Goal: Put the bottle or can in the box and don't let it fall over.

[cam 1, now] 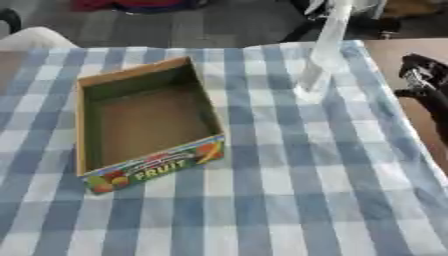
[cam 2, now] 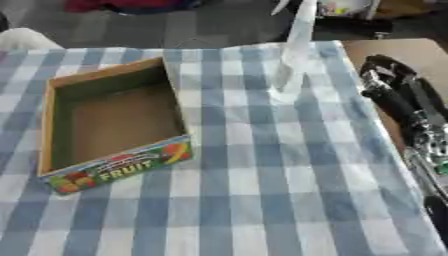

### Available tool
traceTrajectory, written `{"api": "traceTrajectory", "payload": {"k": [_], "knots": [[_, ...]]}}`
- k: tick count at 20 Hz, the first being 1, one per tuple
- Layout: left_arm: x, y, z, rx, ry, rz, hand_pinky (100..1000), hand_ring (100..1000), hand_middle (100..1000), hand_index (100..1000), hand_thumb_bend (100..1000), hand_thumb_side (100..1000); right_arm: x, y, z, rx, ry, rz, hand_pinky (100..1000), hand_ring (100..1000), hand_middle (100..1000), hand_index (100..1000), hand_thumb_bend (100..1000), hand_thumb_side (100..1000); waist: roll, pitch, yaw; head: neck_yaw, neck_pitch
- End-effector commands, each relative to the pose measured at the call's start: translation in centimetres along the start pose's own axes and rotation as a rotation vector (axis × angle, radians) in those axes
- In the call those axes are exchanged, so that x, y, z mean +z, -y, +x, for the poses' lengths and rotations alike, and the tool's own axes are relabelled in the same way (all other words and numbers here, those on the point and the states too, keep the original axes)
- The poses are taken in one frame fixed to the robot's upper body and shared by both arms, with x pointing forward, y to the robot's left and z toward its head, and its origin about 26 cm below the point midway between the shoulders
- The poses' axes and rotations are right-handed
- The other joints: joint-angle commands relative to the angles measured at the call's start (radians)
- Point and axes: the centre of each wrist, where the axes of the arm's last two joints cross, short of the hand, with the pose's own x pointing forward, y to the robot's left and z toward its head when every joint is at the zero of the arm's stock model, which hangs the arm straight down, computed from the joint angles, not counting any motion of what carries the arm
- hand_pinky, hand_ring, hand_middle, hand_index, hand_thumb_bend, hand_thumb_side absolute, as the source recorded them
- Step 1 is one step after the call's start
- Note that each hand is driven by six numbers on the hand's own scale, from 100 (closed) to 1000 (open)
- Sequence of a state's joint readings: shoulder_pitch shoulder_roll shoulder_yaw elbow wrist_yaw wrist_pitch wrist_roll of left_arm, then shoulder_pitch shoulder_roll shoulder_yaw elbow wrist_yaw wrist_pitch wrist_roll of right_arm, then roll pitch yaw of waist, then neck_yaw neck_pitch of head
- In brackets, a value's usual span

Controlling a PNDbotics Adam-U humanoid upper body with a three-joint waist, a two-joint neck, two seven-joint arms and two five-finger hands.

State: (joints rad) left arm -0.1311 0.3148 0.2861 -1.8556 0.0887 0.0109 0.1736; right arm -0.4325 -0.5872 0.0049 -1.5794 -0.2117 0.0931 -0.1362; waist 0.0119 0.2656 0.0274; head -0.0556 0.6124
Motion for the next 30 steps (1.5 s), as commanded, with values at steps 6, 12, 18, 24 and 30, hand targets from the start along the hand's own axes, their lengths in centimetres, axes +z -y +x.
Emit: {"api": "traceTrajectory", "payload": {"k": [6,12,18,24,30], "knots": [[-0.3,-0.3,0.6,-0.008,0.025,-0.014,964,490,570,765,733,419,-1.3,0.9,1.3,0.053,0.041,0.065,776,934,1000,873,100,414,0.000,-0.019,0.004,0.000,-0.017],[-0.3,-0.2,0.7,-0.006,0.026,-0.017,964,490,570,765,733,418,-2.0,0.7,1.8,0.046,0.036,0.079,790,946,1000,887,100,373,-0.003,-0.015,0.008,0.003,-0.023],[-0.4,-0.2,0.7,-0.004,0.026,-0.018,964,490,570,765,735,417,-2.4,0.6,2.2,0.074,0.038,0.082,801,959,1000,895,100,437,-0.006,-0.009,0.011,0.004,-0.028],[-0.4,-0.1,0.7,-0.002,0.028,-0.022,964,490,570,765,735,417,-3.0,0.4,2.6,0.069,0.034,0.090,808,970,1000,899,100,453,-0.008,-0.003,0.016,0.004,-0.036],[-0.4,0.0,0.8,0.000,0.029,-0.024,964,490,570,765,734,416,-3.4,0.4,2.9,0.064,0.039,0.102,819,980,1000,909,100,469,-0.009,0.003,0.021,0.001,-0.044]]}}
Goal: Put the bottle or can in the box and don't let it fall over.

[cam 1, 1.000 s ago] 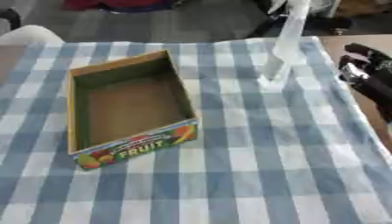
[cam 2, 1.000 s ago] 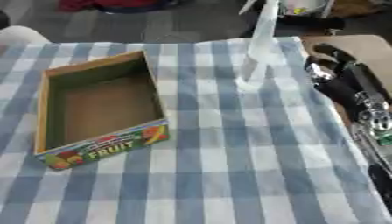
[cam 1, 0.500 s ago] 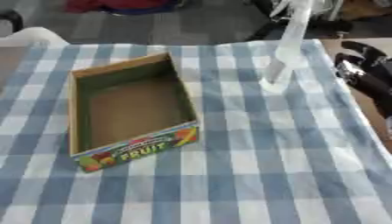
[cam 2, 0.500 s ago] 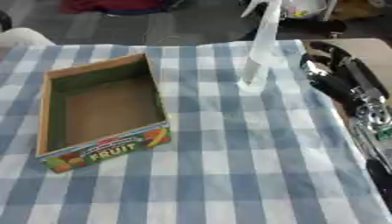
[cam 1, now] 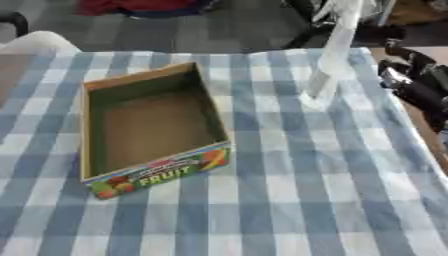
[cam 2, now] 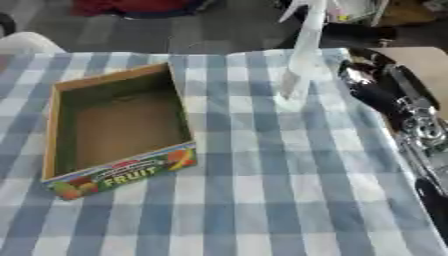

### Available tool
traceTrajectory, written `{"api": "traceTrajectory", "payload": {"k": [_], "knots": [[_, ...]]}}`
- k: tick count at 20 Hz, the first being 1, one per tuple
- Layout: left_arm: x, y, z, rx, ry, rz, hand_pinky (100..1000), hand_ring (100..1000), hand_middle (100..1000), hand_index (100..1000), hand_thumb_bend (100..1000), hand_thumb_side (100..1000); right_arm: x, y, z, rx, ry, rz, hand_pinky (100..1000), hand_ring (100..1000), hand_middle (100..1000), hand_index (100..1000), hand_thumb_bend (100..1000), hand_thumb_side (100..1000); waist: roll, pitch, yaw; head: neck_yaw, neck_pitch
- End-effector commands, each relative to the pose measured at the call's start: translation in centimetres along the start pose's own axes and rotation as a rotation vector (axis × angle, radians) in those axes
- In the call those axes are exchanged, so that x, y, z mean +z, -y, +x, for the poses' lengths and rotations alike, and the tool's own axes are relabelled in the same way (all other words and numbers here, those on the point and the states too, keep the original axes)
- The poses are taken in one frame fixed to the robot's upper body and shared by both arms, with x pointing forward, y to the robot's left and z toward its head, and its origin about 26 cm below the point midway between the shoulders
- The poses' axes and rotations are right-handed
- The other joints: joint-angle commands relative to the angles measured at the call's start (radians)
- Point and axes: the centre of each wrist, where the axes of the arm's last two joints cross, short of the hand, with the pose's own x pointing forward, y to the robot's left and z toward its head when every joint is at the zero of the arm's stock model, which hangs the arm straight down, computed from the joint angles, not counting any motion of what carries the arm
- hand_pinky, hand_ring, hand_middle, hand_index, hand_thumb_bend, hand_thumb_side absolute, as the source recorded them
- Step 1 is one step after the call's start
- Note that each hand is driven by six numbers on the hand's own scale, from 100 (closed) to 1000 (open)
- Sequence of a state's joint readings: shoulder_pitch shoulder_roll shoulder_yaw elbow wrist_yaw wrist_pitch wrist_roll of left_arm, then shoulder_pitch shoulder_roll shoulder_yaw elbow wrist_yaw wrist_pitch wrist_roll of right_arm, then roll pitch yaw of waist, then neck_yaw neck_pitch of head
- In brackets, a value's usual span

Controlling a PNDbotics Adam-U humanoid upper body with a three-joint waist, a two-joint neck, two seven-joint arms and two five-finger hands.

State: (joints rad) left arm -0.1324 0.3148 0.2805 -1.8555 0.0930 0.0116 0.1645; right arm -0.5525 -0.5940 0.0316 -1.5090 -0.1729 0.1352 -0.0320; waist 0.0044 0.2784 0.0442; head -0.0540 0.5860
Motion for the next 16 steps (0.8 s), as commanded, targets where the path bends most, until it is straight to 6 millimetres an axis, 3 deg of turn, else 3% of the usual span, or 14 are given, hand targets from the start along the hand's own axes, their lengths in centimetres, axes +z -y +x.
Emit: {"api": "traceTrajectory", "payload": {"k": [1,16], "knots": [[-0.4,-0.2,0.8,-0.006,0.031,-0.011,964,490,570,765,734,416,-0.8,0.8,1.5,0.017,0.037,0.002,819,980,1000,909,100,469,-0.002,-0.007,0.006,-0.002,-0.022],[-0.5,0.0,0.9,0.001,0.036,-0.023,964,488,569,765,733,415,-2.1,0.8,3.7,0.015,0.108,0.040,833,996,1000,922,100,473,-0.005,0.006,0.018,-0.007,-0.042]]}}
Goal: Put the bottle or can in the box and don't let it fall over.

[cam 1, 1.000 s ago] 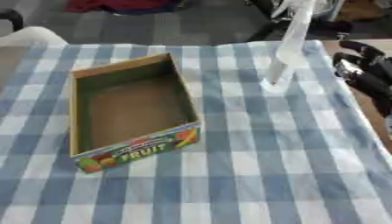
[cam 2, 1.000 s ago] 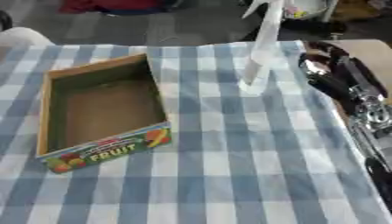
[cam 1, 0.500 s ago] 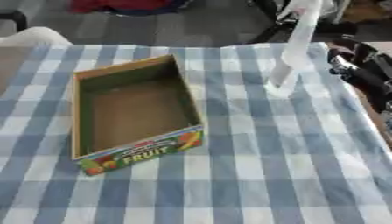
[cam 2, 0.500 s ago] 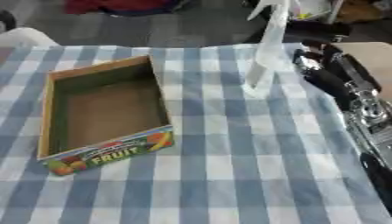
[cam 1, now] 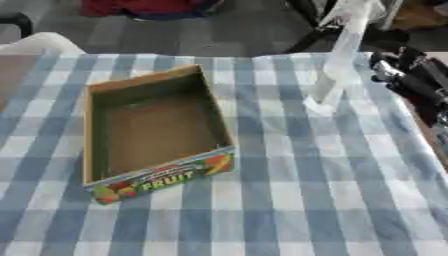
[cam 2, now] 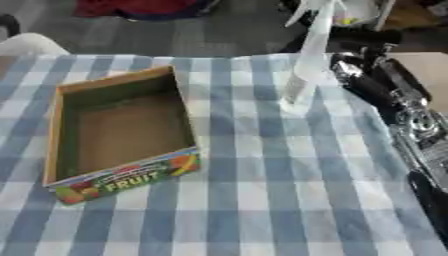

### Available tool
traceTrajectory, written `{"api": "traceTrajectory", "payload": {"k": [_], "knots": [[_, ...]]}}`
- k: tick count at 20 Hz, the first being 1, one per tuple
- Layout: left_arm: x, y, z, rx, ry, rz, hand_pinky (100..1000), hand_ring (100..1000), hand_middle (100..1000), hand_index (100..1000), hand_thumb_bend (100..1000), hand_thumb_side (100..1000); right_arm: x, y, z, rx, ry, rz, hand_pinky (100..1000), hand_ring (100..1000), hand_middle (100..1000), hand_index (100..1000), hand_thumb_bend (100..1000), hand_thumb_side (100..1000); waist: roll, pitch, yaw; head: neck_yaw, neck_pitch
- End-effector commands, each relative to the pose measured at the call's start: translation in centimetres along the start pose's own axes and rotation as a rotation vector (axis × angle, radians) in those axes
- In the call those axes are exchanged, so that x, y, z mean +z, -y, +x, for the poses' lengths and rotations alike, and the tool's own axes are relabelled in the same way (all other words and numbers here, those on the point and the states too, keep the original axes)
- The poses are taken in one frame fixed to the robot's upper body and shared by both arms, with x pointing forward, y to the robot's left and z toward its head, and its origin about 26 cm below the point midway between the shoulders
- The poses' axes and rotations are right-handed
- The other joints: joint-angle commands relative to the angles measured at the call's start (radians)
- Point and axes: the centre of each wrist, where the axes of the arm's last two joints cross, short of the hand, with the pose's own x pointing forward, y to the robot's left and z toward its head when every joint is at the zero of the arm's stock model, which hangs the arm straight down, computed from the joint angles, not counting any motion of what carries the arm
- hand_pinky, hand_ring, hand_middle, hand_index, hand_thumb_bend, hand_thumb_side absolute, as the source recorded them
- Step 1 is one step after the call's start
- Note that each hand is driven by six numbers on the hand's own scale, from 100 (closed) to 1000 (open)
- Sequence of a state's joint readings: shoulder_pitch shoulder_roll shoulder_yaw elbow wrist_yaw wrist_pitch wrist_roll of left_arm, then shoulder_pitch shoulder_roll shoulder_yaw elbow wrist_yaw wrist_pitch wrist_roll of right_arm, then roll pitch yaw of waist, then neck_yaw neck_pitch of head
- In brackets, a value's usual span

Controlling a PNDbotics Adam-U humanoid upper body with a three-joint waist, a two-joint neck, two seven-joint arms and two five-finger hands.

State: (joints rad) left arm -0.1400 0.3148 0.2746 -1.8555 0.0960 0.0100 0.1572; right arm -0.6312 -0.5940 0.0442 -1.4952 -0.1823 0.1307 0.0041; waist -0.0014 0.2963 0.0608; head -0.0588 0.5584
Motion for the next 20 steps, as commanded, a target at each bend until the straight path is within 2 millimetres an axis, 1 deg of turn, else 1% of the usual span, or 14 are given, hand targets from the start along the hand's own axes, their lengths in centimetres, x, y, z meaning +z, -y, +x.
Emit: {"api": "traceTrajectory", "payload": {"k": [1,14,20], "knots": [[-0.4,-0.2,0.7,-0.007,0.030,-0.011,964,488,569,765,733,415,-0.5,0.9,1.6,0.023,0.044,0.001,833,997,1000,923,100,474,0.000,-0.011,0.002,-0.003,-0.015],[-0.6,0.0,0.9,-0.001,0.037,-0.019,965,487,569,765,732,415,-1.3,0.7,2.9,0.021,0.091,0.017,835,1000,1000,927,100,497,-0.004,0.001,0.012,-0.006,-0.019],[-0.6,0.0,1.0,0.000,0.040,-0.022,965,487,570,764,733,414,-1.6,0.8,3.4,0.016,0.106,0.019,837,1000,1000,927,100,509,-0.007,0.005,0.016,-0.006,-0.026]]}}
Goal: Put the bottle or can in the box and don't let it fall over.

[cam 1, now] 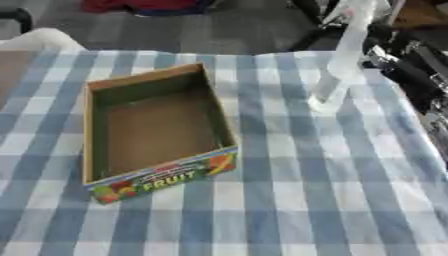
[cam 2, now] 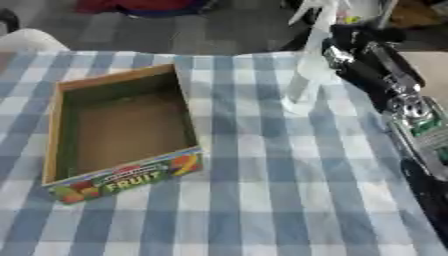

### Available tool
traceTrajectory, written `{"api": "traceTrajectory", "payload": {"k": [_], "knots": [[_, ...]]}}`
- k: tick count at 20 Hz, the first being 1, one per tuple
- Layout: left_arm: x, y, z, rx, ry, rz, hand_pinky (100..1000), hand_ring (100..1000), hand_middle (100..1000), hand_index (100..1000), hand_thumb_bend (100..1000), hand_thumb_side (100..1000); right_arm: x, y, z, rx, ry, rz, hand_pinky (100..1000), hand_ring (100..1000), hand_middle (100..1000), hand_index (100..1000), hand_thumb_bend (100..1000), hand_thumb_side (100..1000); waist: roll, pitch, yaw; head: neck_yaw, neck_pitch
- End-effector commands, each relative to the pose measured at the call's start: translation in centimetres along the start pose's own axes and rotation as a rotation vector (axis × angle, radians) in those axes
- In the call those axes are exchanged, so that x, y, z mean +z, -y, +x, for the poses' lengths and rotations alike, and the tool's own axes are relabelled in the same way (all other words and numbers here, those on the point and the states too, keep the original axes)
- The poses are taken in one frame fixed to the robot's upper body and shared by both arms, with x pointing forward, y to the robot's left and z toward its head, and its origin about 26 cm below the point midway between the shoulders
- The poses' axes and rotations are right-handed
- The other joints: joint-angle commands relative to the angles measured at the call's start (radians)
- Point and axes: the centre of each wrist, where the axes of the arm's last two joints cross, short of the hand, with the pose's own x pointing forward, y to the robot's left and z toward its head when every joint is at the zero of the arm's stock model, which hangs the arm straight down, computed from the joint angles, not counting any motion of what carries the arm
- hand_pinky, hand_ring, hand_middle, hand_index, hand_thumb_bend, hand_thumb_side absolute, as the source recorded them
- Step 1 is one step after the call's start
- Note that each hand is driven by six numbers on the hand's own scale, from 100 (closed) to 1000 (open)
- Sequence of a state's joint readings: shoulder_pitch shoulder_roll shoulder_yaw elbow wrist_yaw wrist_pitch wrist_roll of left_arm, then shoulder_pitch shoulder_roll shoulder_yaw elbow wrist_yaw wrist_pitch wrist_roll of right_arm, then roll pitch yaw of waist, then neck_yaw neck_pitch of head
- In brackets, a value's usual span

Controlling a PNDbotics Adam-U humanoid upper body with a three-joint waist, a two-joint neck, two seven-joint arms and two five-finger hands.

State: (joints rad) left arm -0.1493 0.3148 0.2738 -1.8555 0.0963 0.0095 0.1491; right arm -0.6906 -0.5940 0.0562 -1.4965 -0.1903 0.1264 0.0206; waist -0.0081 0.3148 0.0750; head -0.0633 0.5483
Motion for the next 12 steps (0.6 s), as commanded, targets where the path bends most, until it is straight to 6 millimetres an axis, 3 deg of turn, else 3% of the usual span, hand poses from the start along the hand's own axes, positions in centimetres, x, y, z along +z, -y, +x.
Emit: {"api": "traceTrajectory", "payload": {"k": [1,12], "knots": [[-0.39,-0.10,0.79,-0.005,0.031,-0.012,966,487,570,764,732,414,-0.37,0.93,1.54,0.018,0.046,-0.004,837,1000,1000,927,100,513,0.000,-0.013,0.002,-0.002,-0.017],[-0.35,-0.07,0.77,-0.003,0.029,-0.014,966,487,570,765,729,414,-0.46,0.88,1.89,0.014,0.049,0.004,838,999,1000,923,100,499,-0.002,-0.011,0.004,-0.001,-0.015]]}}
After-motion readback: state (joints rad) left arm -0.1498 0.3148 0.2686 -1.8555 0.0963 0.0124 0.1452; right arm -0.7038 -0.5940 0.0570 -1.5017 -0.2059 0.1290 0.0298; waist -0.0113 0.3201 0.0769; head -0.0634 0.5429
